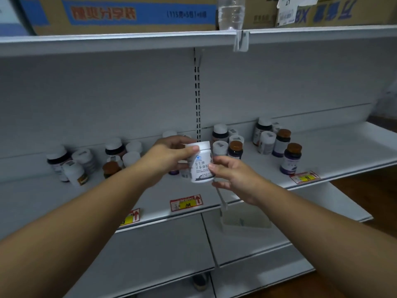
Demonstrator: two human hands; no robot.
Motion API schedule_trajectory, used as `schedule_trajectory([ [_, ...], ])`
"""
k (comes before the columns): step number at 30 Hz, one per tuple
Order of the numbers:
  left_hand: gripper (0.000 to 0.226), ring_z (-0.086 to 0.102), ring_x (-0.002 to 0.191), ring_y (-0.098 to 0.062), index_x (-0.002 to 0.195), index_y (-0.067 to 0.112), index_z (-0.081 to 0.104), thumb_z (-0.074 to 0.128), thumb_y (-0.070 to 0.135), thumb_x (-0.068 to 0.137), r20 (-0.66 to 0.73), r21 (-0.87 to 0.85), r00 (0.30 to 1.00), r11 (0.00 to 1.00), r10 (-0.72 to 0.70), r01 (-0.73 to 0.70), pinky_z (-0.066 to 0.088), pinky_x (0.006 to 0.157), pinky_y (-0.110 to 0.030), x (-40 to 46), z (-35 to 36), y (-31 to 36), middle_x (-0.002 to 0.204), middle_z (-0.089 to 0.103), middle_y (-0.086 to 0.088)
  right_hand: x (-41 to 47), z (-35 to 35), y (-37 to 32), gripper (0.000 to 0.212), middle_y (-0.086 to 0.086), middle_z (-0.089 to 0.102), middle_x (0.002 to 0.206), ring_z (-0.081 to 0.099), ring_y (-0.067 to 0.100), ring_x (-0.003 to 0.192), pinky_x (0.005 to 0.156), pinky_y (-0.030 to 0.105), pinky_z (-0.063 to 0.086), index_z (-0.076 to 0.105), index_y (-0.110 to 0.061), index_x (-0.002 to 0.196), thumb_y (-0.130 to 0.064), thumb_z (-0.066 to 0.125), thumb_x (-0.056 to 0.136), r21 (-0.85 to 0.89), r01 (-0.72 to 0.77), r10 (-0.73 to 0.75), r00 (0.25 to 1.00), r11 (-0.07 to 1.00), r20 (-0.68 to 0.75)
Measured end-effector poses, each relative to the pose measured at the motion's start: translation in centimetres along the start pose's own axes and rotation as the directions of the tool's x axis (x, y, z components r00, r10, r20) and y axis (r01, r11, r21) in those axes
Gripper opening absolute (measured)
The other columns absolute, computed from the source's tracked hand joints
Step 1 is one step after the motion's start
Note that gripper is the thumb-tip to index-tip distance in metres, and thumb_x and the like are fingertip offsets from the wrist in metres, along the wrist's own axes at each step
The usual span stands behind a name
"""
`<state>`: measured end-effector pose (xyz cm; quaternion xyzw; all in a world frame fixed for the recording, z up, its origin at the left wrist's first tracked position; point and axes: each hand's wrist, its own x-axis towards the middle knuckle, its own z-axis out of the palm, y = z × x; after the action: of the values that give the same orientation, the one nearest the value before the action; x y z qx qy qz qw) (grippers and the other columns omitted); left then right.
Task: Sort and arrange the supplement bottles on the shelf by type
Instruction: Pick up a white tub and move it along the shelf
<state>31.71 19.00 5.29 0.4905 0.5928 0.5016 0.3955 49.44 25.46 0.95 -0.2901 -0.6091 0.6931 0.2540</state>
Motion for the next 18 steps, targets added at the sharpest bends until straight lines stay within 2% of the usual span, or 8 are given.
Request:
schedule_trajectory([
  [4,0.029,0.067,0.095,-0.019,0.11,0.019,0.062,0.067,0.025,0.082,-0.028,0.046,1.0,0.999,-0.006,0.008,0.058,0.074,-0.027,0.4,0.3,0.3,0.107,0.068,-0.006,1.0,-1.0,-0.2,0.036,0.001,0.069,0.109,0.063,0.014,0.102,0.078,0.028,0.049,0.055,-0.015,0.122,-0.02,0.06,0.087,0.004,-0.021,0.021,0.999,1.0,0.025],
  [9,0.029,0.069,0.088,-0.015,0.108,0.02,0.064,0.069,0.023,0.08,-0.012,0.057,0.999,0.998,-0.034,0.034,0.058,0.069,-0.025,2.4,0.4,0.0,0.103,0.07,-0.001,2.4,-2.2,0.0,0.021,-0.003,0.073,0.098,0.066,0.014,0.097,0.079,0.029,0.051,0.062,-0.024,0.105,-0.018,0.062,0.085,-0.003,-0.032,0.032,0.999,0.999,0.006],
  [14,0.021,0.068,0.091,-0.016,0.102,0.025,0.065,0.068,0.024,0.082,0.046,0.109,0.998,0.993,-0.051,0.046,0.058,0.073,-0.03,5.6,-0.1,-0.9,0.105,0.068,0.0,4.0,-3.3,0.2,0.022,-0.002,0.073,0.097,0.067,0.015,0.095,0.078,0.028,0.052,0.063,-0.024,0.103,-0.022,0.066,0.082,-0.039,-0.041,0.04,0.999,0.998,-0.037],
  [18,0.02,0.069,0.092,-0.015,0.1,0.026,0.067,0.07,0.022,0.08,0.102,0.074,0.994,0.997,-0.037,0.029,0.059,0.075,-0.034,6.9,-1.5,-2.0,0.103,0.07,0.0,6.0,-3.0,0.3,0.03,0.001,0.07,0.106,0.065,0.017,0.101,0.085,0.033,0.051,0.06,-0.023,0.111,-0.021,0.066,0.082,-0.104,-0.063,0.06,0.998,0.993,-0.034],
])
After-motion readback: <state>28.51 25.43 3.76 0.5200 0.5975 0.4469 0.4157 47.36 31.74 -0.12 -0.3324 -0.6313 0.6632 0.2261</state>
